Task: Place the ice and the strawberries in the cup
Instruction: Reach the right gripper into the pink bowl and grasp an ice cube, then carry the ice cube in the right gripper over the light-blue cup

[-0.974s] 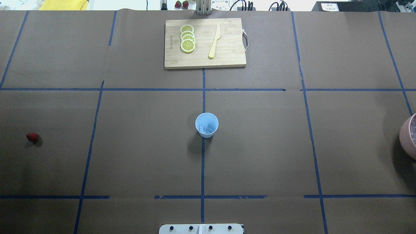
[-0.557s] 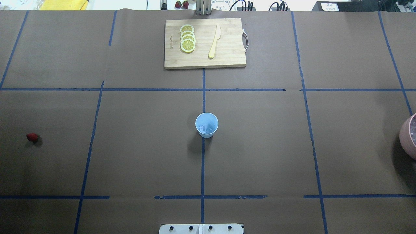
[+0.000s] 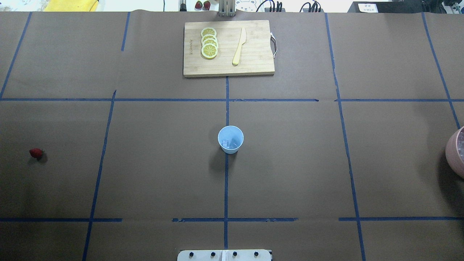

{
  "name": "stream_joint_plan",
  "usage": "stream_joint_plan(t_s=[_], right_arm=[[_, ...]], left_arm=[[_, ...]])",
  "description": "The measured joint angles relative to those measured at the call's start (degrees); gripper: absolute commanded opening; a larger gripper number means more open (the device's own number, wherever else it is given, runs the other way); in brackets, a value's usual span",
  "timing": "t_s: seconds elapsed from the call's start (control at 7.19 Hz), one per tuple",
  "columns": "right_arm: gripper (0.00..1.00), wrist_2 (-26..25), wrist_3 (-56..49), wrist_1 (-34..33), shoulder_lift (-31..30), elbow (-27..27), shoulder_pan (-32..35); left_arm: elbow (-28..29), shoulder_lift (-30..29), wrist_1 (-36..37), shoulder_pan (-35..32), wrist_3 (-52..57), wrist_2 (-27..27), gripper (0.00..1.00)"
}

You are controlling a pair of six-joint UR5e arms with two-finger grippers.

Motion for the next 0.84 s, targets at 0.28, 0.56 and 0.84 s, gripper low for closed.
stream_joint_plan(t_s=[0.28,0.56,0.84], right_arm=[[0.00,0.06,-0.01,-2.69,-2.27,6.06,0.18],[0.00,0.05,0.06,-12.27,-1.85,15.42,0.64],[0.00,0.28,3.10,-21.04,5.83,19.35,0.21]], left_arm=[[0.01,0.06,0.00,-0.05,-0.03,0.00,1.00],[0.15,0.07,0.02,-0.03,0.00,0.00,1.00],[0.46,0.13,0.03,0.00,0.01,0.00,1.00]])
